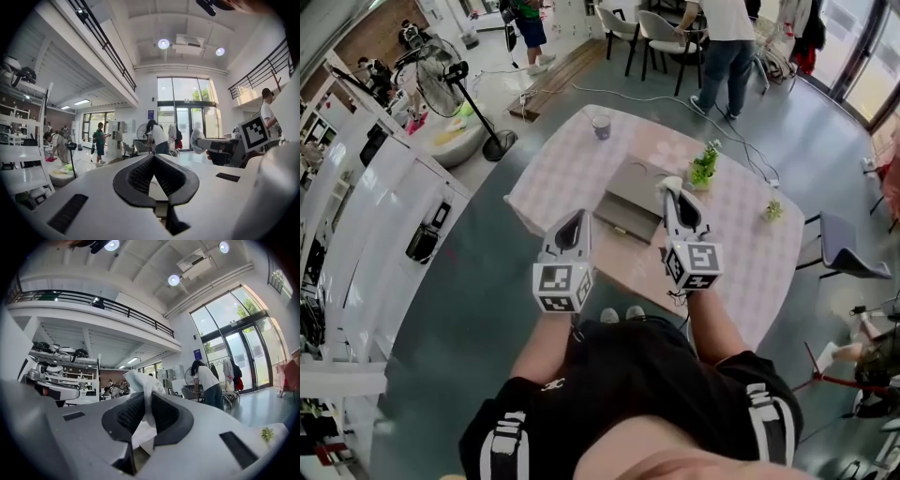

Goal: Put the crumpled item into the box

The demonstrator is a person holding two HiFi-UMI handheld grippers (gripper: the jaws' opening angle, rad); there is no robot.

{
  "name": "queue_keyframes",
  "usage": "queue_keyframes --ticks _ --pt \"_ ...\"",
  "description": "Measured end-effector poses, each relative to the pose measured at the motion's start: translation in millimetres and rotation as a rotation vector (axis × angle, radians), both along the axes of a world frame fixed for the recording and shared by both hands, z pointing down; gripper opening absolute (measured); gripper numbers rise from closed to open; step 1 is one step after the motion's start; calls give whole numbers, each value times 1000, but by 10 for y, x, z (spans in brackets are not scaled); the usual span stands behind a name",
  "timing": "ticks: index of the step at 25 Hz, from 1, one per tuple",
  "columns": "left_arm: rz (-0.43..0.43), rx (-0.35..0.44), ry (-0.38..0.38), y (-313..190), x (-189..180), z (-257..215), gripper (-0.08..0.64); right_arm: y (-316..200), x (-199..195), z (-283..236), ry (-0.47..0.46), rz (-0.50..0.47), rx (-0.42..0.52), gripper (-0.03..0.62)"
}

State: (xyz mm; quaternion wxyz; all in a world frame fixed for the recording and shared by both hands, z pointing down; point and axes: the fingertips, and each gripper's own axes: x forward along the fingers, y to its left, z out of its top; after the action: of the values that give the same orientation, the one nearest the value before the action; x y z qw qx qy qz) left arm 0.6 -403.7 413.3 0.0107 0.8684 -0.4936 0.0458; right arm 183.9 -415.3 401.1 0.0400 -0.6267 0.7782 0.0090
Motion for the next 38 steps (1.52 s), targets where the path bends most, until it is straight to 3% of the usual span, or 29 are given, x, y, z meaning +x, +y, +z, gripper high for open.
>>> queue_keyframes --ticks 13,19,30,38 --pt "-3 -17 7 -358 -223 51 -9 -385 -251 156 19 0 -35 41" --pt "-23 -21 24 -463 -403 69 -9 -587 -702 391 170 -58 -45 41" --pt "-97 -38 46 -576 -717 164 -9 -912 -1265 1222 444 -192 -173 43" --pt "-140 -76 37 -616 -910 285 -9 -1067 -1413 2048 528 -257 -400 43"
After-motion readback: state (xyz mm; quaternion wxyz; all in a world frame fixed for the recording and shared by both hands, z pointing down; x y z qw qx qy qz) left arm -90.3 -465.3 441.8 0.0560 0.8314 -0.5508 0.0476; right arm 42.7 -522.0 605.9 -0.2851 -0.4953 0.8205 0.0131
